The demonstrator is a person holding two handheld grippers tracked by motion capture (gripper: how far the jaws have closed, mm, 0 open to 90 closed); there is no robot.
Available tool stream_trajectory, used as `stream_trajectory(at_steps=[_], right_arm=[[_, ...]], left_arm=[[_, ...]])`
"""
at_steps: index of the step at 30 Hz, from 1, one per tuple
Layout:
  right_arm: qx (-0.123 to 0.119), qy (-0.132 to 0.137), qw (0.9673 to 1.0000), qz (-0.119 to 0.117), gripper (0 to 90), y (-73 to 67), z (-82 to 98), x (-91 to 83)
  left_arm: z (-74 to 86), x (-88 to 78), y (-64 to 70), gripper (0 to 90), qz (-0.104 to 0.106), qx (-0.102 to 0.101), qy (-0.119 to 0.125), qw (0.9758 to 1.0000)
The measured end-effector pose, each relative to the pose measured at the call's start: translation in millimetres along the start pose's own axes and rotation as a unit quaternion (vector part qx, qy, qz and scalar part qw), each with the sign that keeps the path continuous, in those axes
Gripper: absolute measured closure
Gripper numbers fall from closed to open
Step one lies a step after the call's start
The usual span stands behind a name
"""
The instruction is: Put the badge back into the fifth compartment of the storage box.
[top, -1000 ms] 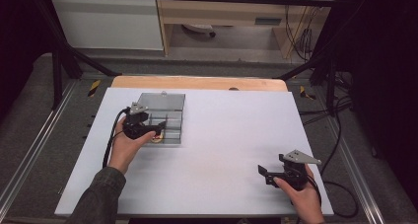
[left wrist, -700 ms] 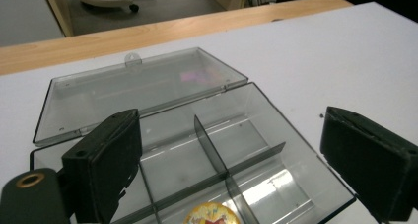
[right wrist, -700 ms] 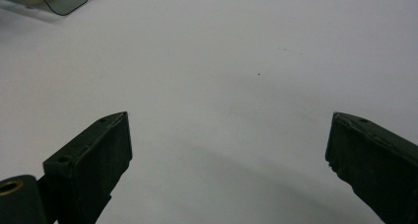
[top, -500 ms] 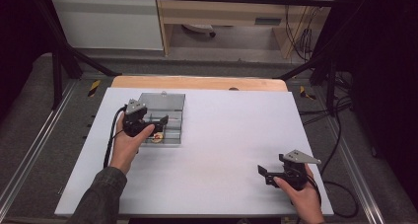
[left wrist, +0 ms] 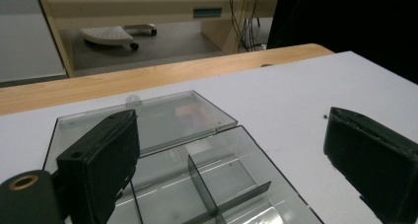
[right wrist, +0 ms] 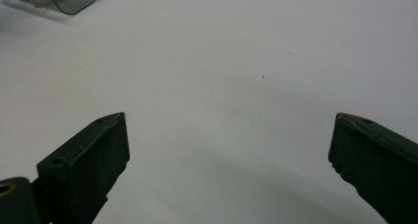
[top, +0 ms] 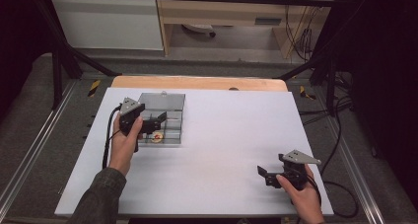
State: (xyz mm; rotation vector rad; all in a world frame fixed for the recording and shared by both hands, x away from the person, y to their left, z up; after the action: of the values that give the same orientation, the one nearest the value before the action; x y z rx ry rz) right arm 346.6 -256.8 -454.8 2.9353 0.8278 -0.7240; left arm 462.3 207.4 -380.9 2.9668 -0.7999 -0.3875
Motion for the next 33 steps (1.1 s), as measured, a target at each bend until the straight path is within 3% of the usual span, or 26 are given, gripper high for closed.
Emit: stream_trajectory(at_steps=[7, 19, 33], right_arm=[[-0.002, 0.002, 1.0, -0.002, 2.5, -0.3, -0.1, 0.1], [-0.007, 0.003, 1.0, -0.006, 2.5, -1.1, -0.2, 0.2], [-0.008, 0.001, 0.9999, -0.007, 2.5, -1.1, 0.1, 0.4]], left_arm=[[-5.9, -10.4, -0.9, 4.9, 0.003, -0.006, 0.015, 0.9999], [-11.1, -35.7, -4.2, 4.9, 0.007, -0.014, 0.014, 0.9998], [-13.2, -77.1, -18.8, 4.9, -0.011, -0.018, 0.02, 0.9996]])
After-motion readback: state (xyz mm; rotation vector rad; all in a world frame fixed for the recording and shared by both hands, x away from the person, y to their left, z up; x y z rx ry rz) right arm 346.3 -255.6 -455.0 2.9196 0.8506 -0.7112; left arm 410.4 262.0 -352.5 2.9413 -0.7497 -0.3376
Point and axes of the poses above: each handheld gripper's, and its own axes: x roughly forward along the jaws, z roughly out of its underside, y roughly to its right, the point moved 2 cm from there along x, roughly forward along the jaws, and after that the axes turned 7 degrees about y, right-handed, at the moved point
